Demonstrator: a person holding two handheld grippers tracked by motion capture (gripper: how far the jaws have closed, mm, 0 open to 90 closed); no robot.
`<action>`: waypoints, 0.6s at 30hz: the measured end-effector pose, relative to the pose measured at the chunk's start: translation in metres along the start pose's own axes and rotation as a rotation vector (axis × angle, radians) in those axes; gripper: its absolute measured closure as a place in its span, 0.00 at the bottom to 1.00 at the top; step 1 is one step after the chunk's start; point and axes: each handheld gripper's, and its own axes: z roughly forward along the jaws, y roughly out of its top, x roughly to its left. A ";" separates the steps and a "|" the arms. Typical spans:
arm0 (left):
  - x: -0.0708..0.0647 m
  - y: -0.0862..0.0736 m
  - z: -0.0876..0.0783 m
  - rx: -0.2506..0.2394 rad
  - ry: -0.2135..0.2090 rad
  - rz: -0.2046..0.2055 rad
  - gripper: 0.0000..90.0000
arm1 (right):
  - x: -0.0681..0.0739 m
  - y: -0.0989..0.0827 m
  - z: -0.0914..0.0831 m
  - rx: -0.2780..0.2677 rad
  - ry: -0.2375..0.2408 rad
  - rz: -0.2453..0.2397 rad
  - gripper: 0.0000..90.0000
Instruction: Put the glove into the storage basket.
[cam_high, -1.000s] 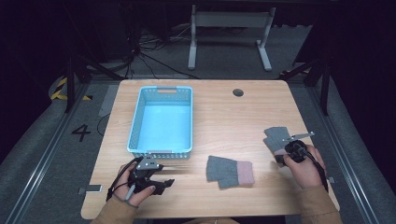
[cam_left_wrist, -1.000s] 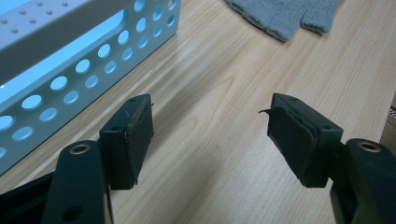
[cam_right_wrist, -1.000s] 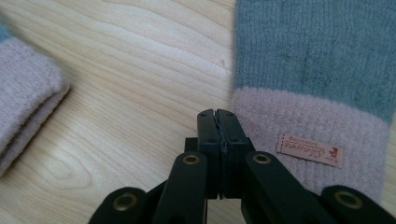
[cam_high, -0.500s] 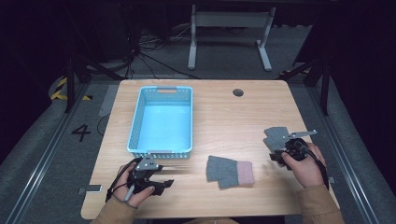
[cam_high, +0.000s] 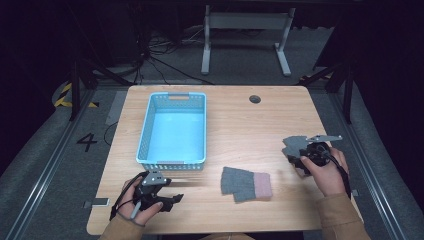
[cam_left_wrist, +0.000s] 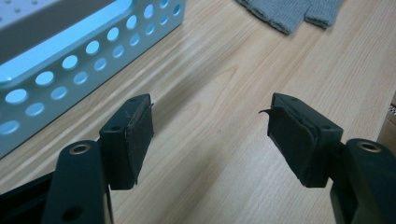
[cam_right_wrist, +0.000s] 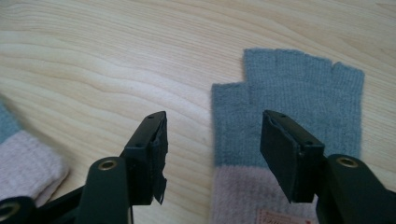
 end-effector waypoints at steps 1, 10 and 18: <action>0.000 -0.001 0.000 0.001 0.001 0.001 0.36 | -0.002 0.000 0.002 0.001 -0.001 0.005 0.46; 0.000 -0.001 0.000 0.003 0.002 -0.002 0.36 | -0.022 0.000 0.014 0.022 -0.058 0.045 0.43; 0.000 -0.002 0.001 0.009 0.000 -0.004 0.35 | -0.027 -0.001 0.026 0.061 -0.125 0.046 0.41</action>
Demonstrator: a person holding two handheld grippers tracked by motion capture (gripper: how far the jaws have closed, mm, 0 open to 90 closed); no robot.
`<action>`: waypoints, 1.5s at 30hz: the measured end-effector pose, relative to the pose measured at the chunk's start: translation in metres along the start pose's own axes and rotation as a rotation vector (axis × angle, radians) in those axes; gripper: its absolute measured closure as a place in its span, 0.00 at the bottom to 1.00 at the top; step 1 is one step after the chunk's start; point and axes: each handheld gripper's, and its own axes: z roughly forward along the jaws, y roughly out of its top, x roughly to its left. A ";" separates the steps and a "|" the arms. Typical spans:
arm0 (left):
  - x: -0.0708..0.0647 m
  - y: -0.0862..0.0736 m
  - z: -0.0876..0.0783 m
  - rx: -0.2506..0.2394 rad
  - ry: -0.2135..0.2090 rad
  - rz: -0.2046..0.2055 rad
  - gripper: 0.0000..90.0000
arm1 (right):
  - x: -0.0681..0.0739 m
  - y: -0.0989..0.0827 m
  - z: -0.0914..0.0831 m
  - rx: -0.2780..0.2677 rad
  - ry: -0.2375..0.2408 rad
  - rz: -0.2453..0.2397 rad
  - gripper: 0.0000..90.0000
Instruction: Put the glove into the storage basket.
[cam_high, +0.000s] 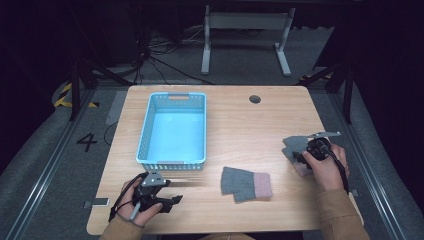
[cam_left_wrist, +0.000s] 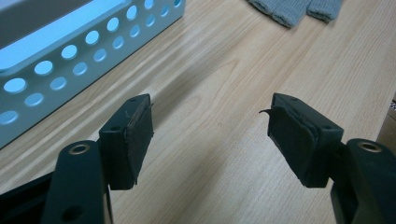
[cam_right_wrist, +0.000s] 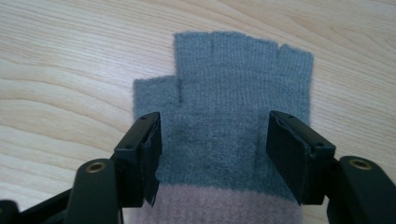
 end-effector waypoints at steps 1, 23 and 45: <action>0.000 0.000 0.000 0.000 0.000 0.000 0.35 | 0.000 0.000 0.001 0.006 -0.005 0.002 0.40; -0.001 0.000 0.001 0.011 -0.001 0.009 0.35 | 0.004 0.000 0.003 0.050 -0.001 0.043 0.77; -0.001 0.000 0.001 0.006 0.000 0.008 0.35 | 0.002 0.009 -0.026 -0.004 0.053 0.070 0.85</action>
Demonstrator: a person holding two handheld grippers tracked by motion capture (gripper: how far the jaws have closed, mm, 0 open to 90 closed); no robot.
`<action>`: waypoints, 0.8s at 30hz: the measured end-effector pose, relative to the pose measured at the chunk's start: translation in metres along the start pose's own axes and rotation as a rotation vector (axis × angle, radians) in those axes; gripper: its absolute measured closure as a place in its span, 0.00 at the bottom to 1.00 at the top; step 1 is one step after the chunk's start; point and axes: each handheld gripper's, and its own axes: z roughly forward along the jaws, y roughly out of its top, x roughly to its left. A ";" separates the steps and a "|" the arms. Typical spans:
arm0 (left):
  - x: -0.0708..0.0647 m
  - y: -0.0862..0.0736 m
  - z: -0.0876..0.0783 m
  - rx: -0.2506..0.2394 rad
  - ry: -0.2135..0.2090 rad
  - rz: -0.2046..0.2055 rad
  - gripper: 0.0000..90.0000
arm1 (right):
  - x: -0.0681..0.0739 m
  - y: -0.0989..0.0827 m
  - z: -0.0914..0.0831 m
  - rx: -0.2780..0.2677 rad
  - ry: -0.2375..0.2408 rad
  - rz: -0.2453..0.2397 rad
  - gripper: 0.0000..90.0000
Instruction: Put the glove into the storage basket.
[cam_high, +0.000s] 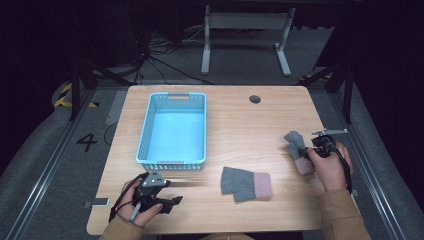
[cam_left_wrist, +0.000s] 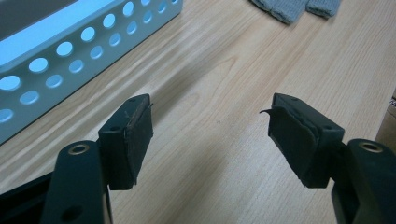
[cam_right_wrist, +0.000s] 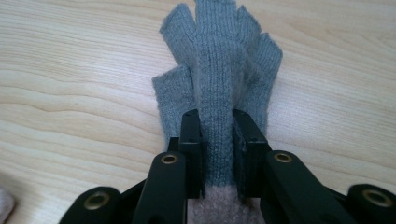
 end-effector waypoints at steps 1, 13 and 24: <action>0.000 0.000 0.000 0.000 0.001 0.000 0.35 | 0.001 0.001 -0.003 -0.004 0.001 -0.005 0.85; 0.000 0.000 -0.001 0.001 -0.004 0.000 0.35 | 0.024 0.012 -0.034 -0.039 0.059 -0.099 0.84; 0.000 0.000 -0.001 -0.003 -0.004 0.000 0.35 | 0.049 0.017 -0.046 -0.042 0.164 -0.169 0.84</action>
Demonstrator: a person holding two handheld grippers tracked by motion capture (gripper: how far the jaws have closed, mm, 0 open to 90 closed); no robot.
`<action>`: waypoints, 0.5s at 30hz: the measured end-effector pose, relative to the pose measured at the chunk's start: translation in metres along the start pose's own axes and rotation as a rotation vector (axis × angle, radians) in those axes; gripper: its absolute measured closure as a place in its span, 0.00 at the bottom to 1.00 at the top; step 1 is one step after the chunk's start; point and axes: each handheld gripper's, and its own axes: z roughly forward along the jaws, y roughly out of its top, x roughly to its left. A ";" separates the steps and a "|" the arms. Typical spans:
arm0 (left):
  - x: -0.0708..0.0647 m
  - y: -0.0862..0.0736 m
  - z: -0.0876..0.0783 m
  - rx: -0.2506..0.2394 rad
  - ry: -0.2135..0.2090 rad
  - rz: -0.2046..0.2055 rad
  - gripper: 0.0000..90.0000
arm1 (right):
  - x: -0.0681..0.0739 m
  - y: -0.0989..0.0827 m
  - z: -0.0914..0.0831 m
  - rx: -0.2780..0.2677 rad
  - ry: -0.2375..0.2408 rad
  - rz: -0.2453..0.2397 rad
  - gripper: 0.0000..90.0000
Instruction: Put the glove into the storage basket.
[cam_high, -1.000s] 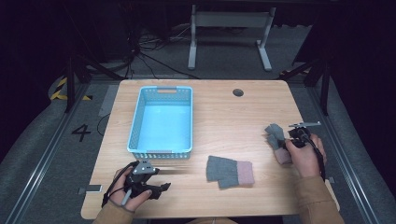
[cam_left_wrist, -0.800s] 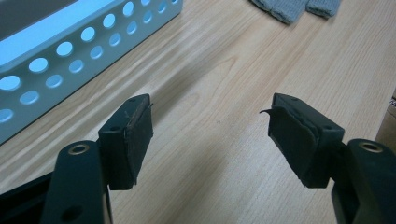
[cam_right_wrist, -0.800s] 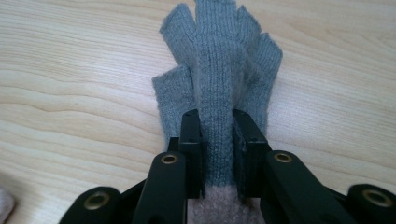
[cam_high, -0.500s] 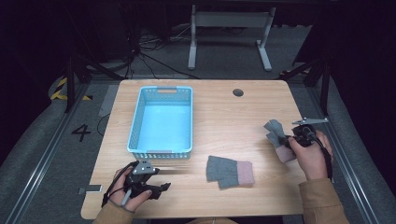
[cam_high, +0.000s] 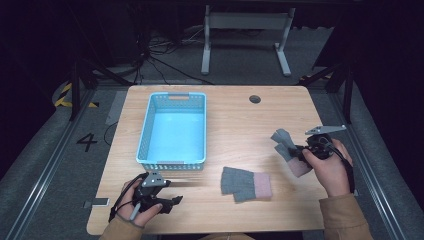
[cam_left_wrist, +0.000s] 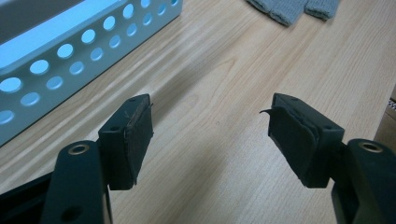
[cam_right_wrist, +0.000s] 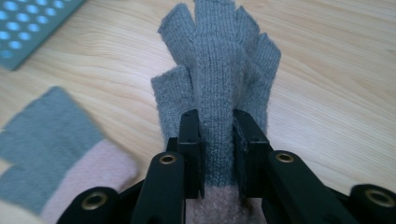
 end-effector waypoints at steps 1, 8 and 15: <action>0.000 0.000 0.000 0.000 -0.001 -0.001 0.35 | 0.002 0.001 0.000 -0.005 0.019 -0.005 0.84; 0.000 0.000 0.000 0.000 -0.002 -0.001 0.35 | 0.016 0.004 -0.002 0.002 0.075 -0.062 0.84; 0.000 0.000 0.000 -0.003 -0.001 -0.001 0.35 | 0.037 0.008 0.001 0.012 0.165 -0.153 0.84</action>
